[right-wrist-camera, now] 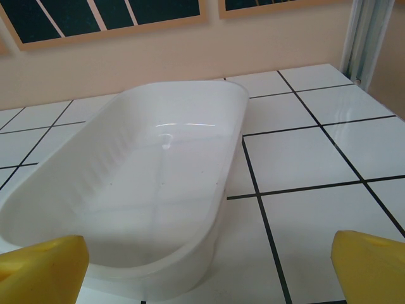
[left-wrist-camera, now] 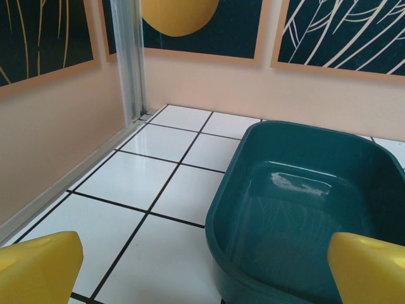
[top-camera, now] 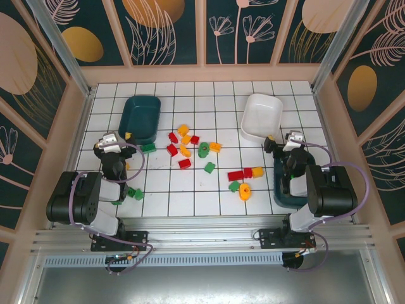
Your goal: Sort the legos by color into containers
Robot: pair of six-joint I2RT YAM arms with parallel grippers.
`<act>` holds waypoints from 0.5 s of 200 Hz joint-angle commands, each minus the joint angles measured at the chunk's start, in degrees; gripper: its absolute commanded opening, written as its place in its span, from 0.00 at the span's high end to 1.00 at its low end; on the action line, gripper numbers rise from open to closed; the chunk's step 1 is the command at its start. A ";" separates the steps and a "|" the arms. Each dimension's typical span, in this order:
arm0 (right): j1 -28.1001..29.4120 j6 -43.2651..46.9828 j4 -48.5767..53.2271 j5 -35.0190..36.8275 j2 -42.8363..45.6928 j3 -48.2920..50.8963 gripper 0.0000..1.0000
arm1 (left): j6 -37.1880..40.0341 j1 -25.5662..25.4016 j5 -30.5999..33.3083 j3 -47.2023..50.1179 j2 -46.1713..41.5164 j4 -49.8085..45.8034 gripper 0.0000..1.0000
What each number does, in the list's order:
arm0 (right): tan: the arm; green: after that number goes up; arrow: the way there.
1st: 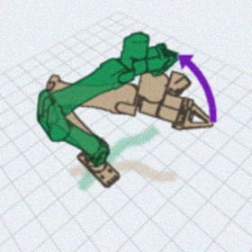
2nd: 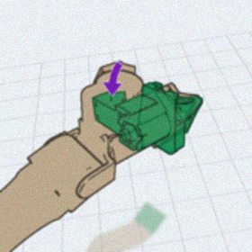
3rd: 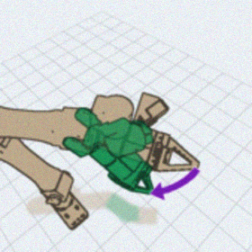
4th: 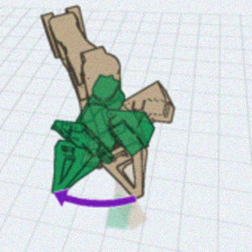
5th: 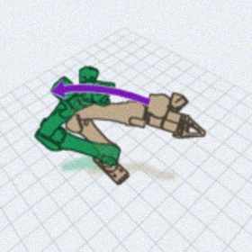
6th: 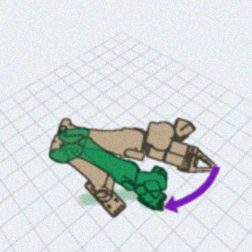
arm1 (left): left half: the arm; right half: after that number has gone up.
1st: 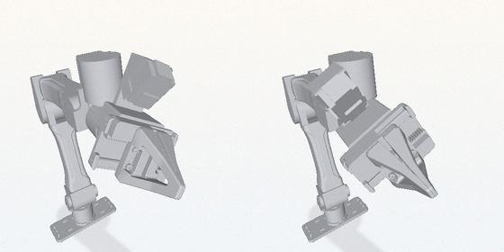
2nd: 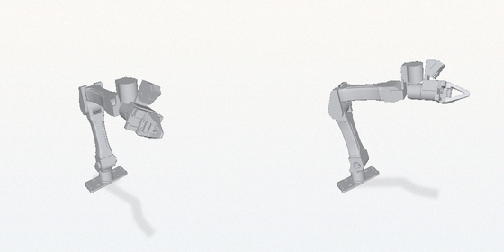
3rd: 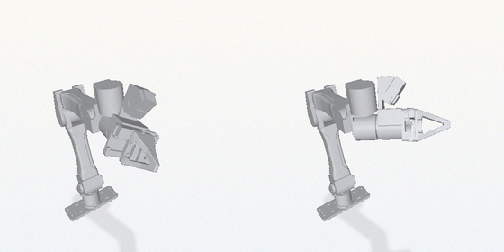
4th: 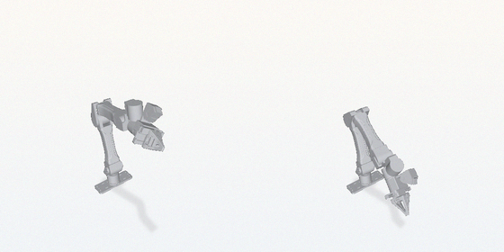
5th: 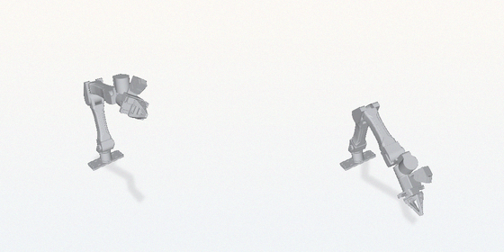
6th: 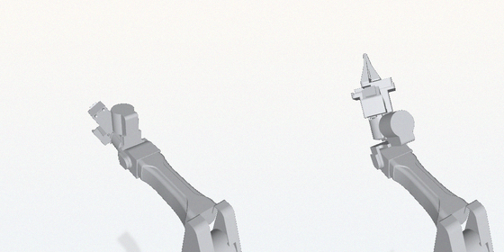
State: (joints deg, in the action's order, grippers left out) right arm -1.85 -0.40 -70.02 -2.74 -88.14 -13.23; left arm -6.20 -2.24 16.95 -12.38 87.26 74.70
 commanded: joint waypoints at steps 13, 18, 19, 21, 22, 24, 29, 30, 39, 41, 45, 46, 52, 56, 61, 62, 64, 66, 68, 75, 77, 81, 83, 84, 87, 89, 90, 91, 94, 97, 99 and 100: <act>-0.61 -0.46 -0.65 -0.42 -0.01 -0.57 0.01 | 0.22 0.31 -0.17 -0.18 -0.16 0.32 0.01; -0.59 -0.40 -0.64 -0.47 -0.01 -0.59 0.01 | 0.25 0.30 -0.16 -0.12 -0.13 0.32 0.01; -0.60 -0.39 -0.64 -0.44 0.03 -0.58 0.01 | 0.23 0.31 -0.16 -0.15 -0.15 0.30 0.01; -0.61 -0.39 -0.64 -0.47 0.00 -0.57 0.01 | 0.22 0.31 -0.16 -0.16 -0.16 0.28 0.01; -0.61 -0.43 -0.65 -0.45 -0.01 -0.61 0.01 | 0.22 0.31 -0.16 -0.17 -0.16 0.28 0.01; -0.55 -0.51 -0.65 -0.47 -0.01 -0.58 0.01 | 0.22 0.31 -0.18 -0.16 -0.12 0.30 0.01; -0.65 -0.48 -0.57 -0.50 -0.09 -0.63 0.01 | 0.18 0.35 -0.16 -0.28 -0.08 0.20 0.01; -0.67 -0.48 -0.52 -0.55 -0.10 -0.64 0.01 | 0.20 0.33 -0.16 -0.32 -0.08 0.19 0.01; -0.66 -0.56 -0.47 -0.68 -0.04 -0.65 0.01 | 0.30 0.35 -0.16 -0.14 -0.21 0.32 0.01; -0.69 -0.52 -0.48 -0.62 0.01 -0.65 0.01 | 0.26 0.36 -0.18 -0.10 -0.17 0.35 0.01; -0.70 -0.48 -0.55 -0.60 0.03 -0.61 0.01 | 0.27 0.32 -0.16 0.03 -0.25 0.53 0.01; -0.66 -0.48 -0.55 -0.55 0.01 -0.59 0.01 | 0.27 0.31 -0.12 0.02 -0.30 0.66 0.01; -0.29 -0.43 0.04 0.24 0.31 -1.13 0.01 | 0.21 0.28 0.64 -0.16 -1.16 0.59 0.01; 0.10 -0.32 2.11 1.32 1.15 -1.81 0.01 | 0.22 0.21 0.52 -0.81 -2.64 -2.13 0.01; 0.96 0.18 5.15 2.86 2.90 -2.90 0.01 | 0.34 0.22 0.21 -2.10 -5.22 -5.85 0.01; 1.14 0.29 6.17 3.11 3.46 -3.32 0.01 | 0.32 0.22 0.24 -2.24 -5.72 -6.92 0.01; 1.52 0.49 8.02 3.30 4.44 -3.89 0.01 | 0.31 0.22 0.27 -3.12 -6.89 -9.15 0.01; 1.90 0.69 10.27 4.40 5.58 -4.67 0.01 | 0.31 0.24 0.27 -3.97 -7.98 -11.51 0.01; 2.17 0.91 12.34 5.09 6.46 -5.46 0.01 | 0.31 0.22 0.23 -4.85 -8.97 -13.77 0.01; 3.58 1.93 18.73 6.49 9.81 -8.41 0.01 | 0.79 0.22 -0.13 -7.31 -12.30 -19.61 0.01; 4.13 2.15 19.84 7.04 10.64 -8.94 0.01 | 1.00 0.22 -0.35 -7.88 -13.24 -20.61 0.01; 5.43 2.67 21.89 8.60 12.56 -10.23 0.01 | 1.01 0.15 -1.33 -8.81 -15.15 -22.41 0.01; 5.88 3.04 23.56 9.37 13.70 -10.89 0.01 | 0.86 0.20 -1.64 -9.26 -15.97 -23.28 0.01; 6.28 3.21 24.11 9.79 14.14 -11.18 0.01 | 0.76 0.21 -1.83 -9.47 -16.59 -23.68 0.01; 7.47 3.88 26.10 11.19 15.67 -12.49 0.01 | 0.34 0.22 -2.14 -10.29 -18.20 -24.88 0.01; 8.33 4.19 27.47 12.08 16.54 -13.48 0.01 | -0.01 0.17 -2.31 -10.73 -19.20 -25.68 0.01; 8.69 4.41 28.18 12.51 17.14 -13.88 0.01 | -0.20 0.20 -2.38 -11.00 -19.70 -26.06 0.01; 9.22 4.56 28.75 12.99 17.61 -14.30 0.01 | -0.39 0.21 -2.46 -11.30 -20.13 -26.25 0.01; 10.49 4.85 31.00 14.77 18.91 -15.86 0.01 | -0.99 0.22 -2.48 -12.06 -21.51 -27.63 0.01; 11.88 4.72 32.96 17.01 20.02 -17.40 0.01 | -1.64 0.22 -2.52 -12.72 -22.72 -28.72 0.01; 12.82 4.23 34.98 18.59 20.75 -18.51 0.01 | -2.20 0.17 -2.60 -13.25 -23.56 -29.50 0.01; 13.26 3.94 35.84 19.37 21.09 -19.29 0.01 | -2.49 0.20 -2.52 -13.49 -23.95 -29.86 0.01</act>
State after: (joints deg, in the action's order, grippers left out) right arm 4.05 1.37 -50.06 3.99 -76.84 -21.89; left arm -6.20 -2.24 16.34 -19.22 73.06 56.25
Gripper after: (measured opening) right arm 0.989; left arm 0.988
